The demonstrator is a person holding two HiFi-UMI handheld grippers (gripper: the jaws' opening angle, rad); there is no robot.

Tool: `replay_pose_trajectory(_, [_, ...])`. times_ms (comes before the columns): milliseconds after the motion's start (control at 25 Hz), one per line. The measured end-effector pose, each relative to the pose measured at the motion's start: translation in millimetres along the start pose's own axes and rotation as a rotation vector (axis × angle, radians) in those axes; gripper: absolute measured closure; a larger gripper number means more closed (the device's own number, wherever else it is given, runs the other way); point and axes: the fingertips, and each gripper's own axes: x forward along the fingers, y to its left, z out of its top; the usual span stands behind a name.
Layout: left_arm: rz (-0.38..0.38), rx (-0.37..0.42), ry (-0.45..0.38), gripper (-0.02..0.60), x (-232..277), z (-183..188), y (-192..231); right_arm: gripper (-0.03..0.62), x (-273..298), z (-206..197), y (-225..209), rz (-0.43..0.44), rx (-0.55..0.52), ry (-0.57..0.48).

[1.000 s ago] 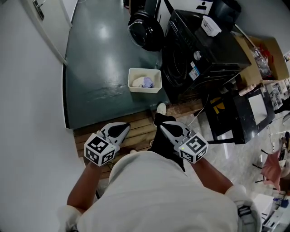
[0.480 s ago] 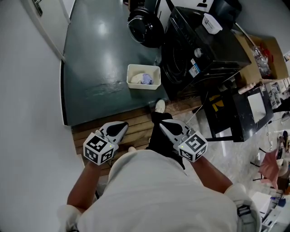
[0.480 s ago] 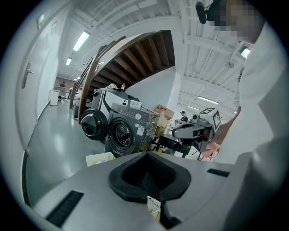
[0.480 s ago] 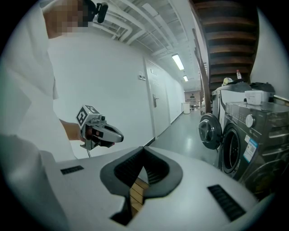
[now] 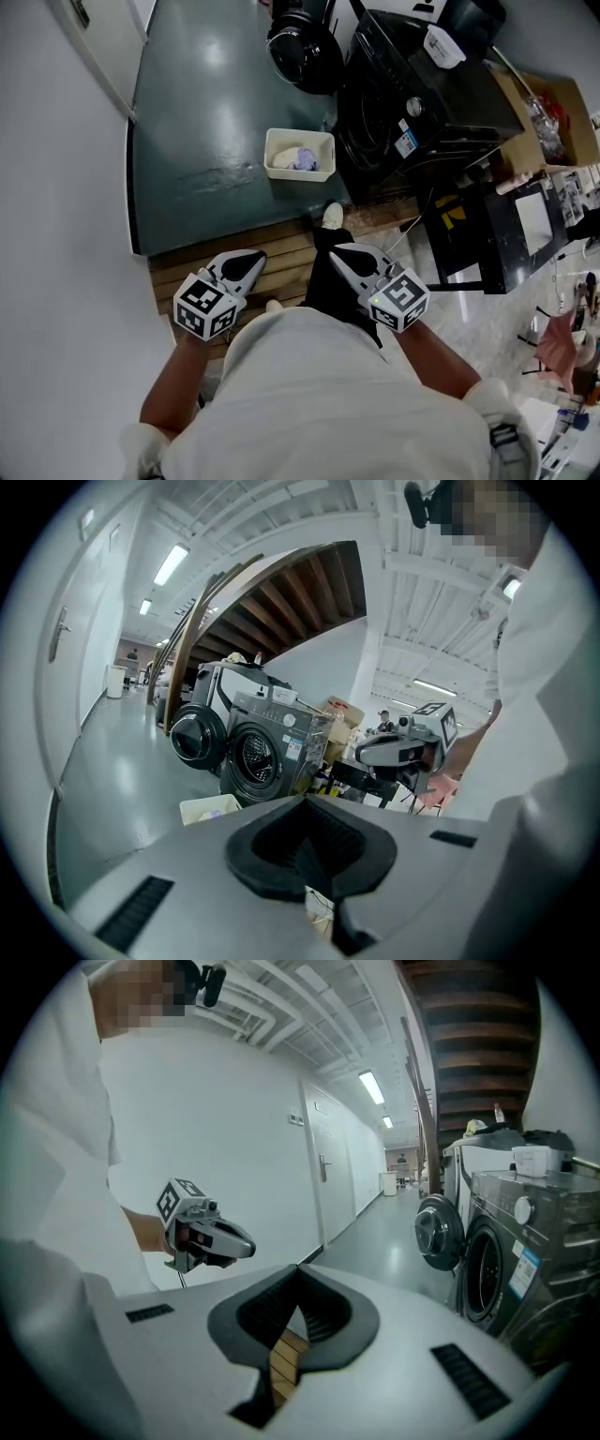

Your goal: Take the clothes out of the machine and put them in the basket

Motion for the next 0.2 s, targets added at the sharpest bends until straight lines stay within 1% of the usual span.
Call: replay_pose_trajectory(200, [0.011, -0.011, -0.003, 0.583, 2.3, -0.4, 7.1, 0.589, 7.2, 0.7, -2.6, 0.013, -0.003, -0.003])
